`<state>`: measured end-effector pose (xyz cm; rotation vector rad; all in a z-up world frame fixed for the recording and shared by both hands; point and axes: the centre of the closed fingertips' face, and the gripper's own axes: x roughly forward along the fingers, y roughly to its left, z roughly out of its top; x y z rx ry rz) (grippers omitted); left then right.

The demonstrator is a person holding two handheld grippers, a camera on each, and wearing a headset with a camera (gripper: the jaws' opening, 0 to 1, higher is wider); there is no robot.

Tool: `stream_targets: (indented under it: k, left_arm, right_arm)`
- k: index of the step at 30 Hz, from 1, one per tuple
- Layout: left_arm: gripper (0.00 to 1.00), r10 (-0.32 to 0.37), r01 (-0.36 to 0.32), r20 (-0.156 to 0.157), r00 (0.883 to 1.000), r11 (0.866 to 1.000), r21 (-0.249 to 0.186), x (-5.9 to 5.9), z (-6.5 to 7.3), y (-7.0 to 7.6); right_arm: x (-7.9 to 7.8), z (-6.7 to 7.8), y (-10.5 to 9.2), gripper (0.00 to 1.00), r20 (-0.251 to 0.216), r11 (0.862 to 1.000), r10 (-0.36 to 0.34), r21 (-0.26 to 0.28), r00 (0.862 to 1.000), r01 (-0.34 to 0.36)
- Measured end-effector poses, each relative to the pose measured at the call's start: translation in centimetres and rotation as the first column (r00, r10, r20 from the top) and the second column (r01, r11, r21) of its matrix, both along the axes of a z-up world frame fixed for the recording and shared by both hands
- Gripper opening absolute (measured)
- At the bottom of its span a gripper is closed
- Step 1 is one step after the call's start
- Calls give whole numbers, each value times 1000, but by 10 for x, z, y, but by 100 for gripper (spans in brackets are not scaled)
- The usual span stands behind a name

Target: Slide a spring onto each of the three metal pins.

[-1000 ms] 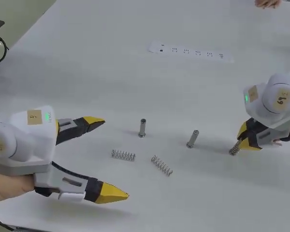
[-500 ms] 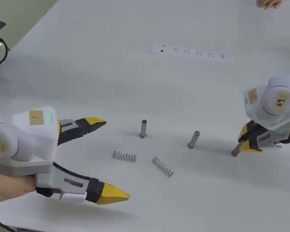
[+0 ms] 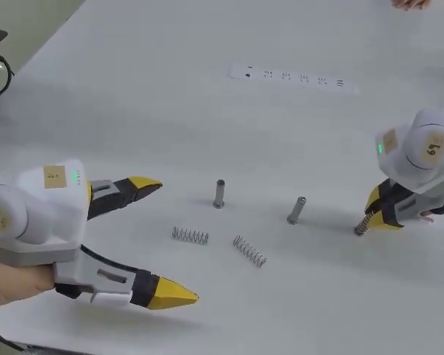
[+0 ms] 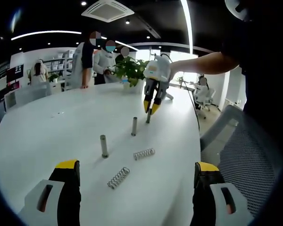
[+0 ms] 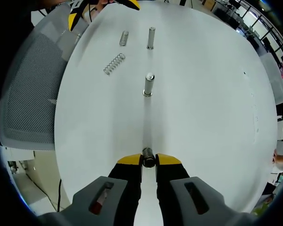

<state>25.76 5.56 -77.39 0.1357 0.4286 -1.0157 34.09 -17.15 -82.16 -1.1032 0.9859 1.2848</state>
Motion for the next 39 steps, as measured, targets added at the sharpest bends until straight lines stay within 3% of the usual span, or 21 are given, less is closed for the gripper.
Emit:
stream_targets:
  k: [23, 39]
  left_arm:
    - [98, 2, -2, 1, 1000, 1000, 0, 2, 0, 1]
    - [98, 1, -1, 1, 1000, 1000, 6, 2, 0, 1]
  right_arm:
    - [3, 2, 1, 18, -9, 999, -13, 36, 1000, 13]
    - [3, 4, 4, 29, -5, 997, -32, 70, 999, 32]
